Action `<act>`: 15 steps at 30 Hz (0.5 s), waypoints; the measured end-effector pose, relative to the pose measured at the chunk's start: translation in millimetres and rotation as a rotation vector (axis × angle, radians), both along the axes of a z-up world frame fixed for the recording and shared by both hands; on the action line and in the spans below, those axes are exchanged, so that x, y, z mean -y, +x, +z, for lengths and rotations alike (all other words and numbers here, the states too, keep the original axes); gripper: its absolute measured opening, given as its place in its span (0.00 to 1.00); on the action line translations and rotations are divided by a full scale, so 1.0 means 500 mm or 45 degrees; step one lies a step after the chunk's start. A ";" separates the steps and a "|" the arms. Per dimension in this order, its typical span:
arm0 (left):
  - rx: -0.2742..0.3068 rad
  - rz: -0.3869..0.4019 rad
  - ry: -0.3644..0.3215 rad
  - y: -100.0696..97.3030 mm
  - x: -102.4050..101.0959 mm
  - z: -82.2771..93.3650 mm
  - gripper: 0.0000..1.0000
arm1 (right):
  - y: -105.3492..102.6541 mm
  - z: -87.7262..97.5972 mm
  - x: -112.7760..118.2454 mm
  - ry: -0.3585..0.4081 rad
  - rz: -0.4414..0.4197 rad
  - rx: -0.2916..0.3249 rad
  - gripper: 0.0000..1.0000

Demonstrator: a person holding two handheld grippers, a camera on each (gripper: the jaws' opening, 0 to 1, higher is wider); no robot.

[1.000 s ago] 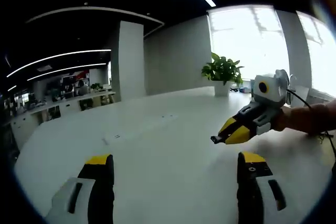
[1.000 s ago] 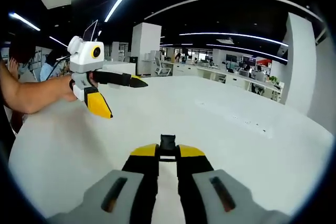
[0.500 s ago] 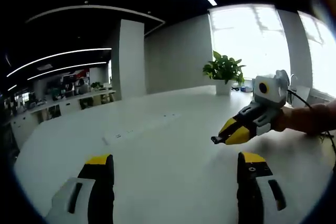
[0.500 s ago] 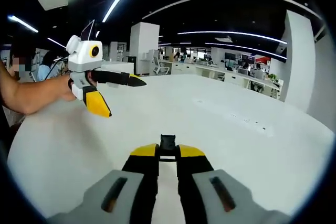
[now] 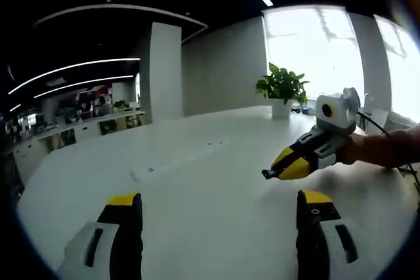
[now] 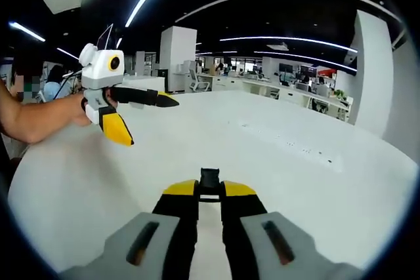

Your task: Snap the two parts of the plastic buckle together until the buckle closes and remains connected.

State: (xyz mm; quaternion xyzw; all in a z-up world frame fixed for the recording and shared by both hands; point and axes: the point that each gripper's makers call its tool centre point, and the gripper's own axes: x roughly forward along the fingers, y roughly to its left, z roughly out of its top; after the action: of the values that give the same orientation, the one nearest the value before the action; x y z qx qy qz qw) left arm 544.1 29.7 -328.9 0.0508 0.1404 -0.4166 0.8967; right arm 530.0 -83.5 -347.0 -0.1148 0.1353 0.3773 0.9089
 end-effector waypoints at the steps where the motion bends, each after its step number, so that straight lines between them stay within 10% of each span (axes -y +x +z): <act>1: -0.002 0.001 0.000 0.002 -0.001 -0.001 0.99 | 0.002 0.000 0.000 -0.002 -0.002 -0.001 0.10; 15: -0.003 0.002 -0.031 0.024 -0.003 0.010 0.99 | 0.025 -0.001 0.006 0.013 -0.024 -0.012 0.10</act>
State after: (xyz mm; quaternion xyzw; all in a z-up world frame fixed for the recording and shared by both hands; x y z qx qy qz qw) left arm 556.1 31.0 -324.0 0.0395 0.1363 -0.4175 0.8975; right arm 542.7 -86.4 -347.7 -0.1072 0.1386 0.3698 0.9124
